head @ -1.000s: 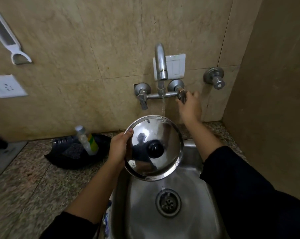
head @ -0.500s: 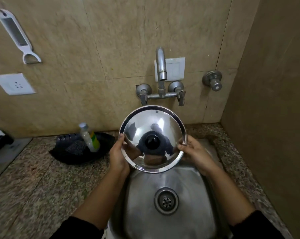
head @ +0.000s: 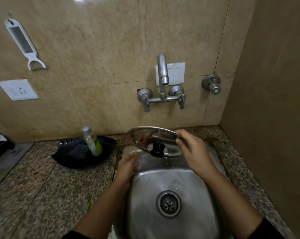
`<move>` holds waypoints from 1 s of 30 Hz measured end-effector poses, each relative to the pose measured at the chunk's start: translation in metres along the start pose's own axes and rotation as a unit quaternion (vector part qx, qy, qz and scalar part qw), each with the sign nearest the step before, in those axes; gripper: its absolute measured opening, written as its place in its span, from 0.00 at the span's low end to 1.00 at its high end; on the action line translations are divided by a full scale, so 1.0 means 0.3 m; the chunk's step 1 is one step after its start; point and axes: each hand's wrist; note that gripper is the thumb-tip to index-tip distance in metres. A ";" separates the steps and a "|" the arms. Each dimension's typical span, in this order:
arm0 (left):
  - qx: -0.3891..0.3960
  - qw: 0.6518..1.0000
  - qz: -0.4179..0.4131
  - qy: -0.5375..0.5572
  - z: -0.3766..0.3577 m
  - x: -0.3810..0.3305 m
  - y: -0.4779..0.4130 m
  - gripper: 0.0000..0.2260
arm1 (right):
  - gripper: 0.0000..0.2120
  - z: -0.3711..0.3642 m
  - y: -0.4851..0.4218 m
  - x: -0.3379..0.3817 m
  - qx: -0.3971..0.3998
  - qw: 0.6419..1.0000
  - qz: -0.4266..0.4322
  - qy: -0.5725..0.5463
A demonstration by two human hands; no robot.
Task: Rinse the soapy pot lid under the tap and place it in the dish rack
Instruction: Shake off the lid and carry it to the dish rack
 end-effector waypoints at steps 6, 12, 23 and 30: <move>-0.005 0.999 0.004 0.054 0.126 -0.047 -0.042 0.07 | 0.11 -0.092 -0.017 0.102 -0.062 0.975 -0.089 -0.193; -0.059 0.987 0.017 0.149 0.490 -0.140 -0.139 0.16 | 0.11 -0.366 -0.072 0.349 -0.130 0.855 -0.206 -0.459; -0.177 0.973 -0.128 0.075 1.471 -0.456 -0.198 0.12 | 0.09 -1.088 -0.272 1.007 -0.033 0.775 -0.272 -0.570; -0.300 0.932 -0.202 -0.001 1.999 -0.642 -0.203 0.08 | 0.07 -1.516 -0.467 1.398 0.029 0.817 -0.236 -0.526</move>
Point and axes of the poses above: each hand's wrist, its own y-axis away from the middle knuckle, its own z-axis out of the back of the hand, x = y × z, and after that the axes turned 10 degrees about -z, right-handed
